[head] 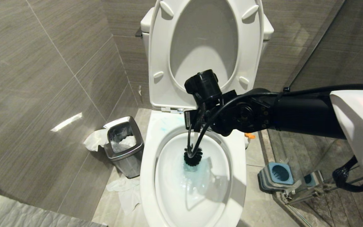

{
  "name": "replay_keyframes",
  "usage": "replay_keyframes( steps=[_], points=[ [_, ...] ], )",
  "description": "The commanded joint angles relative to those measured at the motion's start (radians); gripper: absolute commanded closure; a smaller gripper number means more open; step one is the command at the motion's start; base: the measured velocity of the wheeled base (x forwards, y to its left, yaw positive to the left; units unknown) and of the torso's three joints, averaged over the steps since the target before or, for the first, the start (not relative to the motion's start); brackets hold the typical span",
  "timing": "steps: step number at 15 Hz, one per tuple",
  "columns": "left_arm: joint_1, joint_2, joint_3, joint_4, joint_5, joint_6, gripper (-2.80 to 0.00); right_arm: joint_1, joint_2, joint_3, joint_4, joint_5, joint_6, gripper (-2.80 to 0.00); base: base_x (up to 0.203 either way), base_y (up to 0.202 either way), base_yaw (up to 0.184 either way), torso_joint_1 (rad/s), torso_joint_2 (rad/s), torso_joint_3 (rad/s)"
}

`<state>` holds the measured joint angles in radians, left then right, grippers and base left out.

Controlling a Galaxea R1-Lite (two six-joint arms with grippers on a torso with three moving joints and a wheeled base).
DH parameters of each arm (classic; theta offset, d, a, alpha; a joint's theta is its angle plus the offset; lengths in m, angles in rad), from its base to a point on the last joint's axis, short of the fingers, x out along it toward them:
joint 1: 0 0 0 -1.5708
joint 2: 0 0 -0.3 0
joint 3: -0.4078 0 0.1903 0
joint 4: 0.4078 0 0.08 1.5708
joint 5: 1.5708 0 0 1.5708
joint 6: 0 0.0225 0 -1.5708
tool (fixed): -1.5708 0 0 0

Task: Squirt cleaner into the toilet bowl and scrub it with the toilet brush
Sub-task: Scrub the toilet bowl

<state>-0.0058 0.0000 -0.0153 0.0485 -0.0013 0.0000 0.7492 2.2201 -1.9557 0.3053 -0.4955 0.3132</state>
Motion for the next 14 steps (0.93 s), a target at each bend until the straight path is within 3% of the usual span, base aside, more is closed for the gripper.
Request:
replay_keyframes(
  steps=[1, 5, 9, 11, 14],
  points=[
    [0.0, 0.002, 0.0, 0.001, 0.0, 0.0, 0.0, 0.053, -0.022, 0.042, 0.002, -0.003, 0.014, 0.0, 0.0, 0.0, 0.0, 0.0, 0.0, 0.0],
    [0.0, 0.002, 0.0, 0.001, 0.0, 0.0, 0.0, 0.138, -0.188, 0.268, 0.002, -0.011, 0.03, 0.0, 0.0, 0.0, 0.0, 0.0, 0.0, 0.0],
    [0.0, 0.002, 0.0, 0.001, 0.0, 0.0, 0.0, 0.151, -0.394, 0.55, -0.002, -0.049, 0.04, 0.0, 0.0, 0.0, 0.0, 0.0, 0.0, 0.0],
    [0.0, 0.002, 0.0, 0.001, 0.0, 0.0, 0.0, 0.105, -0.408, 0.565, -0.005, -0.063, 0.045, 0.0, 0.0, 0.0, 0.0, 0.0, 0.0, 0.0],
    [0.0, 0.002, 0.0, 0.001, 0.0, 0.0, 0.0, 0.074, -0.34, 0.427, -0.004, -0.067, 0.04, 0.0, 0.0, 0.0, 0.0, 0.0, 0.0, 0.0]
  ],
)
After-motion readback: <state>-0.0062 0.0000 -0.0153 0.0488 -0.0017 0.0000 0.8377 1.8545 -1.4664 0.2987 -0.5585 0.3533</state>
